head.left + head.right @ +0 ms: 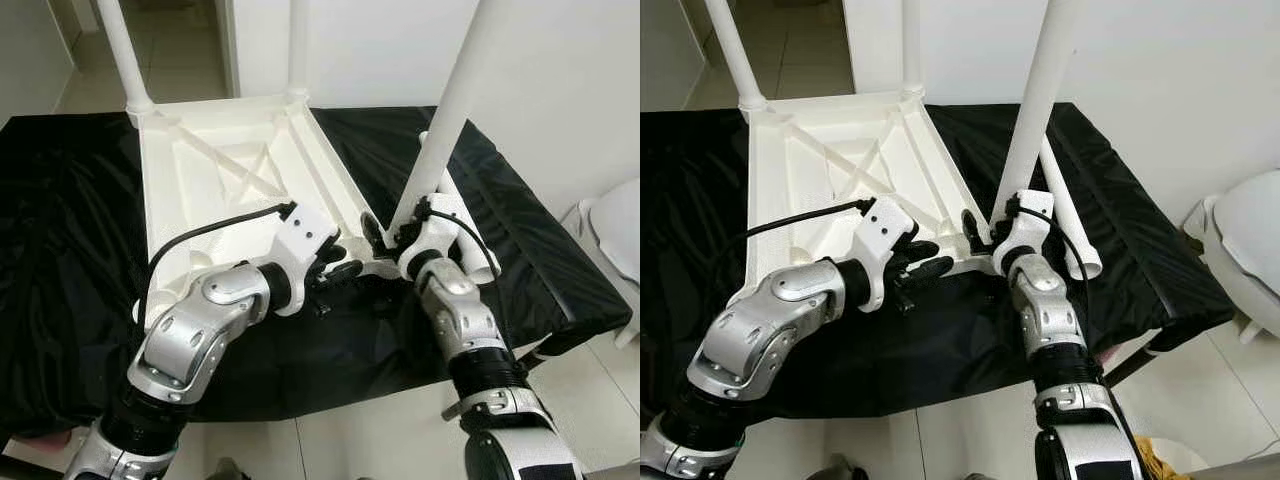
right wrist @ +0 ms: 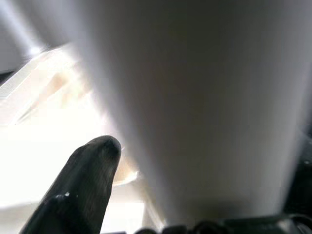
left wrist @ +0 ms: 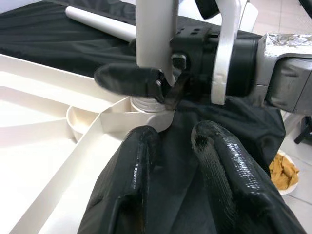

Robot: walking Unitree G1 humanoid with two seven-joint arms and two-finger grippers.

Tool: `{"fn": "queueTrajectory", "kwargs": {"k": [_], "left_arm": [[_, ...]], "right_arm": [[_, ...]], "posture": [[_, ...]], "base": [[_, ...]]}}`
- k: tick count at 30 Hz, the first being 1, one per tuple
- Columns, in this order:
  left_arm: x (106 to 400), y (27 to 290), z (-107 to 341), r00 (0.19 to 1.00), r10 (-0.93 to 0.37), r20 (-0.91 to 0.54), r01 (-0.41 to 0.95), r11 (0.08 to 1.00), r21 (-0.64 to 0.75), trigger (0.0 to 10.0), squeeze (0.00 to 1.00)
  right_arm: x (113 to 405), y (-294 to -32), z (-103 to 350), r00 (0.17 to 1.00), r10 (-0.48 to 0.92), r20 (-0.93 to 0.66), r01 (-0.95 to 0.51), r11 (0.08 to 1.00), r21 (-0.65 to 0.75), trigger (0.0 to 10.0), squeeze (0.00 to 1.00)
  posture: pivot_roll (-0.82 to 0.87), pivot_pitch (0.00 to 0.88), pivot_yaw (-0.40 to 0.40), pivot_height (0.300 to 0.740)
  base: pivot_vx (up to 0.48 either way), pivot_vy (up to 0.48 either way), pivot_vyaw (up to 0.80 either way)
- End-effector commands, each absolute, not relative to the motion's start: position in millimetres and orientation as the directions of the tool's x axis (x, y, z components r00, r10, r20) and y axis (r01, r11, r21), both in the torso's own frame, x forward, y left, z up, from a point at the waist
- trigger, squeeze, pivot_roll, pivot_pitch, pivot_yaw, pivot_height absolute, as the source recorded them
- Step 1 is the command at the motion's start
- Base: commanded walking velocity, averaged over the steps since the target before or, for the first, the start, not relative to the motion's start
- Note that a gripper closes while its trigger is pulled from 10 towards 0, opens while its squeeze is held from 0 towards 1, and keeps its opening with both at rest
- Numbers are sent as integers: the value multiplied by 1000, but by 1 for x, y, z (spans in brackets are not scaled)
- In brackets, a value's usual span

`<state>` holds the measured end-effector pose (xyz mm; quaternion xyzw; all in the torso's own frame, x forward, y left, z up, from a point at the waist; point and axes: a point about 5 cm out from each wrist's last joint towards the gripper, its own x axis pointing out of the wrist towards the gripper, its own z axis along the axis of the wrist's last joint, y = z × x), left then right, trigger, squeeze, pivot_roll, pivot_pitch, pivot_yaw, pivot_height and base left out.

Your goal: Building children table

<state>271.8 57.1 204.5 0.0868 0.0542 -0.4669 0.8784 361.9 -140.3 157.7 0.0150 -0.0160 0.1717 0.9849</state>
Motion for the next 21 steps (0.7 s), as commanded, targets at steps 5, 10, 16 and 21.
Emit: {"fn": "queueTrajectory", "kwargs": {"k": [5, 10, 16, 21], "left_arm": [[273, 56, 204, 558, -809, -184, 830, 544, 124, 10000, 0], [272, 55, 204, 553, -812, -184, 833, 539, 125, 10000, 0], [271, 55, 205, 550, -814, -185, 835, 536, 126, 10000, 0], [270, 56, 204, 550, -813, -190, 835, 536, 124, 10000, 0]], "right_arm": [[365, -150, 158, 897, 441, 38, -442, 897, 5, 10000, 0], [369, -162, 156, 848, 529, 4, -529, 848, -45, 10000, 0], [372, -169, 155, 826, 563, -21, -563, 825, -58, 10000, 0], [376, -174, 155, 821, 569, -45, -571, 817, -79, 10000, 0]], "posture": [[-20, 0, -59, 740], [-19, 0, -56, 740], [-15, 0, -53, 740], [-8, 0, -51, 740]], "base": [[0, 0, 0], [0, 0, 0], [0, 0, 0], [0, 0, 0]]}}
